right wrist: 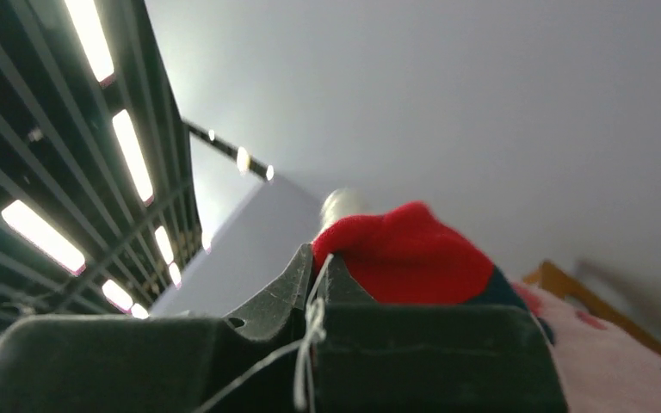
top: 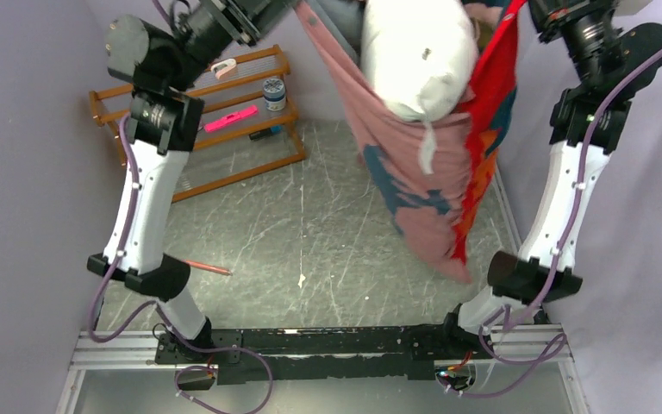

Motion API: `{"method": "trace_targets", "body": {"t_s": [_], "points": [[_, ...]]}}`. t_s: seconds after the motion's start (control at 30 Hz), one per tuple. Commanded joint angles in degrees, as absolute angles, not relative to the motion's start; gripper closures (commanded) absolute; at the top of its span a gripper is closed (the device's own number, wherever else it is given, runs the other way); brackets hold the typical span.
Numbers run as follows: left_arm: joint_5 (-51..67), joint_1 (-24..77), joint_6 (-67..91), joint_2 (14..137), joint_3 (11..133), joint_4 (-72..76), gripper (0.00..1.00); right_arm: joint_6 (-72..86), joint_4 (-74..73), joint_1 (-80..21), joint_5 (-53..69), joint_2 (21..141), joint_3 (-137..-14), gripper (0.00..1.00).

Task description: Put the pillow into the pillowcase

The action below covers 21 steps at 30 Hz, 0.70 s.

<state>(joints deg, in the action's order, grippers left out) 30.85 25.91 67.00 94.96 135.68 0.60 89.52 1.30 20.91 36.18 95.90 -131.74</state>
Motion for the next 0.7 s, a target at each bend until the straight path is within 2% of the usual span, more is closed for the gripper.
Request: {"method": "trace_targets", "body": {"t_s": [0.0,0.13,0.23,0.37,0.5,0.67], "points": [[30.3,13.6,78.9,101.8,142.9,13.5,0.95,78.5,1.8,17.7,38.5,81.7,-124.7,1.00],[34.3,10.5,80.1,101.4,138.6,15.4,0.95,77.7,1.2,17.9,32.3,86.6,-135.7,1.00],[35.0,12.3,78.0,93.0,128.4,17.4,0.95,86.6,5.8,18.6,27.1,93.7,-141.9,1.00],[33.2,15.8,74.4,83.6,121.0,15.9,0.95,92.8,7.0,19.5,24.7,102.7,-150.1,1.00],[29.5,15.9,64.5,87.6,132.8,1.4,0.95,89.4,7.2,18.7,30.4,98.6,-140.4,1.00],[29.7,14.2,68.8,94.6,136.0,6.3,0.95,75.8,2.0,13.2,37.5,91.6,-128.3,1.00]]}}
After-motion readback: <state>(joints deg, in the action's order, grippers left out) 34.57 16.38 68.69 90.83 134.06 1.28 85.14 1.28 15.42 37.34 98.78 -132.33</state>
